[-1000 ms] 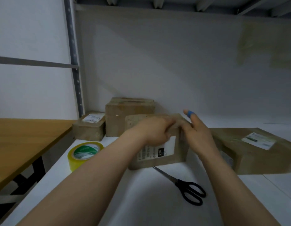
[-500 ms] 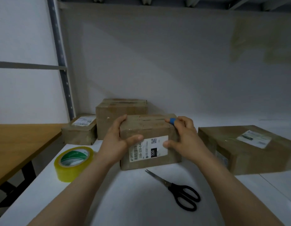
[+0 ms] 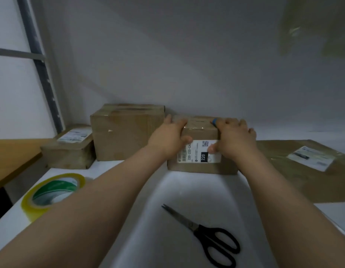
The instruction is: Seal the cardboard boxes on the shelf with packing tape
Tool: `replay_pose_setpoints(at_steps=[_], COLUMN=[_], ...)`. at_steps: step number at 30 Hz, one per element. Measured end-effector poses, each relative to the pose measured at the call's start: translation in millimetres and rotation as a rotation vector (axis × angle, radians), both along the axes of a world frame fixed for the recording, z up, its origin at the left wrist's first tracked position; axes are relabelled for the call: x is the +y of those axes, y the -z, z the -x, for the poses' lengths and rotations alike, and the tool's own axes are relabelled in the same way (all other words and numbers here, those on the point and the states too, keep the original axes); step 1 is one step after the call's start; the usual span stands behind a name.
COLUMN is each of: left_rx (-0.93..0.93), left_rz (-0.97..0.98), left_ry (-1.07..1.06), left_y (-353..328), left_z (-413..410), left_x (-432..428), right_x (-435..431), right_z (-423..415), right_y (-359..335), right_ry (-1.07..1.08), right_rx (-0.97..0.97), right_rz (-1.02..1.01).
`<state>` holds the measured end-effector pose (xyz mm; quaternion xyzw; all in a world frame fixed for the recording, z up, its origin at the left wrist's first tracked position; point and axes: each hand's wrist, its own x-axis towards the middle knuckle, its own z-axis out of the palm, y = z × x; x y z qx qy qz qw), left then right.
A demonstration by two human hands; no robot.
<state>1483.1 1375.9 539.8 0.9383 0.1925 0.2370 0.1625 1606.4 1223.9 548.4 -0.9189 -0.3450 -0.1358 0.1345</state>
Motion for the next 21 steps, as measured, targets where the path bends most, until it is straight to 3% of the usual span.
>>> replay_pose_setpoints(at_steps=[6, 12, 16, 21], left_rx=[0.177, 0.258, 0.266, 0.287], left_rz=[-0.698, -0.684, -0.639, -0.564], left_ry=[-0.188, -0.399, -0.389, -0.349], left_y=[-1.2, 11.8, 11.5, 12.6], left_z=[-37.6, -59.8, -69.0, -59.1], left_x=[14.7, 22.4, 18.7, 11.2], right_x=[28.7, 66.7, 75.7, 72.7], right_z=[-39.1, -60.3, -61.5, -42.9], right_y=[16.2, 24.7, 33.4, 43.2], right_ry=[-0.063, -0.092, -0.003, -0.043], right_rx=[-0.076, -0.054, -0.053, -0.079], right_rz=[-0.091, -0.119, -0.111, -0.213])
